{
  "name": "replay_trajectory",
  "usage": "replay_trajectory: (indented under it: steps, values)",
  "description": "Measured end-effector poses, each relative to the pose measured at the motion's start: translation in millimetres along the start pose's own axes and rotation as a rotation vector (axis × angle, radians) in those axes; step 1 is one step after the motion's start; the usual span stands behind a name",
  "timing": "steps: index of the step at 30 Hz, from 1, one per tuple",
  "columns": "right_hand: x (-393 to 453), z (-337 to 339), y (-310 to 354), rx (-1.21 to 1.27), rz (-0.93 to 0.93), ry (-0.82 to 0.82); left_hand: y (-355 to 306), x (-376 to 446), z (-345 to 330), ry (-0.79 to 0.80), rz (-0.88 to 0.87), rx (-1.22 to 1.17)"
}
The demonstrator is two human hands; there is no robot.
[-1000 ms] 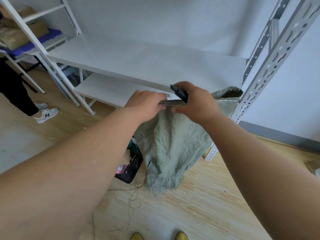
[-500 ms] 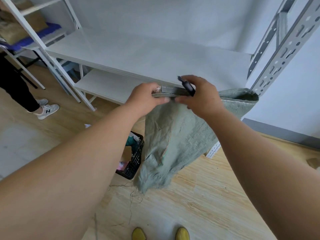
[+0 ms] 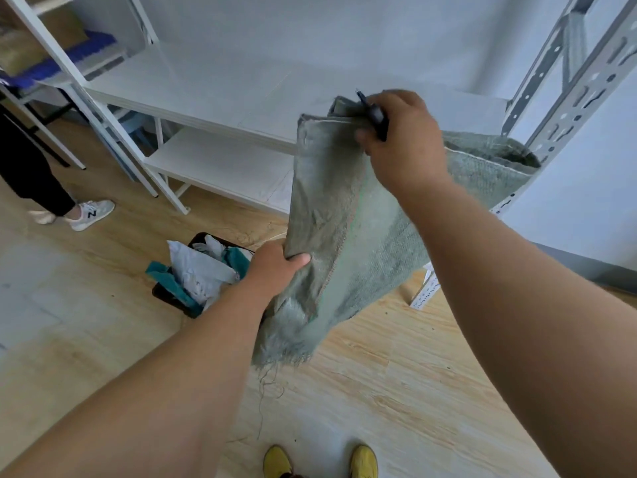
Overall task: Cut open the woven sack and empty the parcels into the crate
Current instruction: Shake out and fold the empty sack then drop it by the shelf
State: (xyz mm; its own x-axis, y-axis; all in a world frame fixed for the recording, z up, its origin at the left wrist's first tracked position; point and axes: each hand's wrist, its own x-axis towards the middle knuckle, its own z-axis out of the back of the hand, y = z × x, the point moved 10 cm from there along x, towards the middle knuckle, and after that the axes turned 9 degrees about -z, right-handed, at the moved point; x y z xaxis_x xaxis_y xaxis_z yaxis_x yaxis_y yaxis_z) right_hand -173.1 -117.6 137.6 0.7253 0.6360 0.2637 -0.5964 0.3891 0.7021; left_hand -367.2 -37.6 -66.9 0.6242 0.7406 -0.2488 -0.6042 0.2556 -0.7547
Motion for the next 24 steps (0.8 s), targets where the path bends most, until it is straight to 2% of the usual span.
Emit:
replay_trajectory:
  steps: [3, 5, 8, 10, 12, 14, 16, 18, 21, 24]
  values:
    - [-21, 5, 14, 0.098, 0.097, -0.152, -12, 8, 13, -0.154, -0.047, -0.056]
    - [-41, -7, 36, 0.138, 0.257, -0.123, -27, 9, 19, -0.185, -0.093, -0.029]
    - [-56, -59, 46, 0.001, 0.344, 0.188, -50, 8, 25, -0.229, -0.199, 0.05]
    - [-60, -95, 31, -0.167, 0.29, 0.431, -63, 6, 28, -0.241, -0.266, 0.079]
    - [-59, -109, 11, -0.347, 0.193, 0.517, -65, 4, 32, -0.235, -0.306, 0.022]
    - [-51, -101, 0, -0.398, 0.109, 0.435, -54, 2, 33, -0.173, -0.299, -0.04]
    - [-44, -85, -8, -0.388, 0.046, 0.294, -24, -1, 29, -0.059, -0.208, -0.005]
    - [-39, -74, -15, -0.38, -0.02, 0.202, 18, -6, 31, 0.004, -0.083, 0.145]
    - [-38, -72, -24, -0.352, -0.104, 0.168, 69, -15, 39, 0.035, 0.074, 0.368]
    - [-40, -61, -30, -0.335, -0.16, 0.058, 94, -28, 52, -0.006, 0.188, 0.522]
